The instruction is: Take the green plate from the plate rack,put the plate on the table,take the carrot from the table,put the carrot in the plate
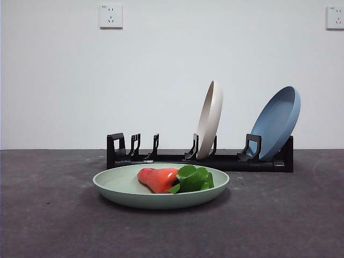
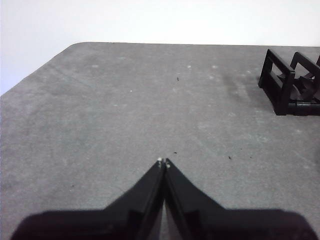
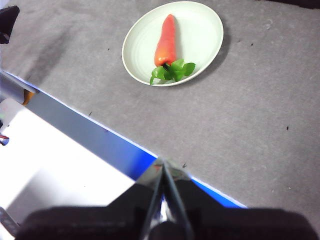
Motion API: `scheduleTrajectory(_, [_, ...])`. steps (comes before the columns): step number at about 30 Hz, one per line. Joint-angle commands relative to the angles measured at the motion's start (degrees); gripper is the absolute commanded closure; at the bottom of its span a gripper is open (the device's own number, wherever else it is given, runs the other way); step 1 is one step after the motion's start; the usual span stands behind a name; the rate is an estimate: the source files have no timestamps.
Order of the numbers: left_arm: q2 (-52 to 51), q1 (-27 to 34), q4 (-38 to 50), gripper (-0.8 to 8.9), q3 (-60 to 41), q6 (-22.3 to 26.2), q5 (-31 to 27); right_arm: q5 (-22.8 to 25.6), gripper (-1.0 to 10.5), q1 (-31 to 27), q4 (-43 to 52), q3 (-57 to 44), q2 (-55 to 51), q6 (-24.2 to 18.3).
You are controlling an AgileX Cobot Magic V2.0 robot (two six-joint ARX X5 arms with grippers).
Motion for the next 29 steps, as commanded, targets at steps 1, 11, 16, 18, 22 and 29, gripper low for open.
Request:
scheduleTrajectory(1, [-0.2, 0.2, 0.2, 8.16, -0.7, -0.4, 0.2, 0.2, 9.4, 0.1, 0.5, -0.1, 0.0, 0.3])
scheduleTrajectory(11, [-0.2, 0.2, 0.2, 8.16, -0.7, -0.4, 0.2, 4.5, 9.4, -9.2, 5.6, -0.6, -2.5, -9.6])
scheduleTrajectory(16, [-0.2, 0.2, 0.2, 8.16, -0.7, -0.4, 0.2, 4.3, 9.4, -21.6, 22.0, -7.9, -10.2, -11.7])
scheduleTrajectory(18, [-0.2, 0.2, 0.2, 8.16, -0.7, -0.4, 0.2, 4.2, 9.4, -24.5, 28.1, -12.9, -13.5, -12.0])
scheduleTrajectory(22, [-0.2, 0.2, 0.2, 8.16, -0.7, -0.4, 0.2, 4.3, 9.4, -28.0, 39.4, -26.7, -20.3, -10.3])
scheduleTrajectory(29, [-0.2, 0.2, 0.2, 8.16, -0.7, -0.4, 0.2, 4.7, 9.4, -28.9, 55.3, -43.8, -25.3, -4.0])
